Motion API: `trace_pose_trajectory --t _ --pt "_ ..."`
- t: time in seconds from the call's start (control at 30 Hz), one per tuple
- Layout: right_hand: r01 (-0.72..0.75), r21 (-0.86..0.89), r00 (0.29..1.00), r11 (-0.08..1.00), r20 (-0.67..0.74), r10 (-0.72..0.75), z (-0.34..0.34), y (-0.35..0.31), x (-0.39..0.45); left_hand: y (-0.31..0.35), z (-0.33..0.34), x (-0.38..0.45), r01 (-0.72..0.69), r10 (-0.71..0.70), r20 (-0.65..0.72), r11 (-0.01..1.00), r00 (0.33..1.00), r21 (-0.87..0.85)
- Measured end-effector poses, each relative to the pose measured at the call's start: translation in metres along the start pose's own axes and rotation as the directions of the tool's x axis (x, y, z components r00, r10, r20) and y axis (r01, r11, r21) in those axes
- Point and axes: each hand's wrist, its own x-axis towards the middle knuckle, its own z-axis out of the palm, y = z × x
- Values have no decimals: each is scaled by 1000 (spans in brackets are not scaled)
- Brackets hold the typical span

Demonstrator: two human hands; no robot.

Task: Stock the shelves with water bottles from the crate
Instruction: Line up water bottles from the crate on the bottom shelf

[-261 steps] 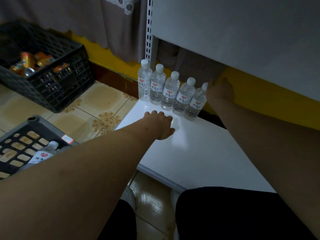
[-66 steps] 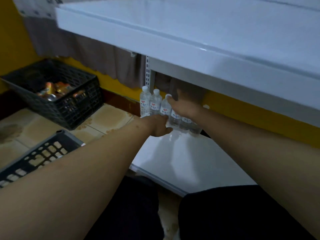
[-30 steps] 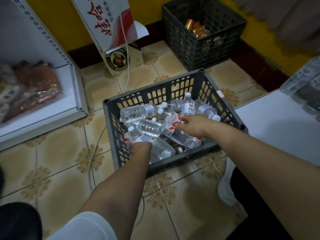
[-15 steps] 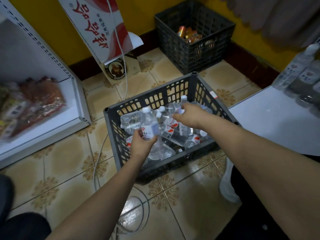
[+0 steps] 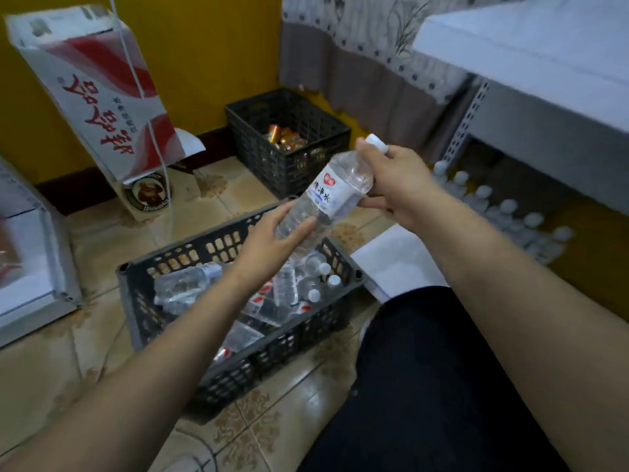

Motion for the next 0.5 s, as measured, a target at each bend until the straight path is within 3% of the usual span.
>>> trace_pose_trajectory --t 0.03,0.1,0.13,0.2,0.37,0.5 --pt "-19 35 999 999 -27 20 -21 -2 -3 7 7 3 120 -111 82 986 990 -113" --pt "-78 84 993 993 -79 85 -62 -2 -8 22 26 15 413 -329 270 829 905 -376" --pt "-128 114 986 985 -97 139 -83 0 -12 32 37 20 501 -372 350 748 860 -436" --pt "-249 195 957 949 -102 272 -127 6 -22 51 66 34 575 -409 429 715 806 -397" --pt "-396 460 858 795 -122 499 -230 31 -51 100 146 62 487 -383 461 864 801 -129" --pt "-318 526 862 789 -187 472 -295 49 -76 143 212 73 381 -318 555 925 768 3"
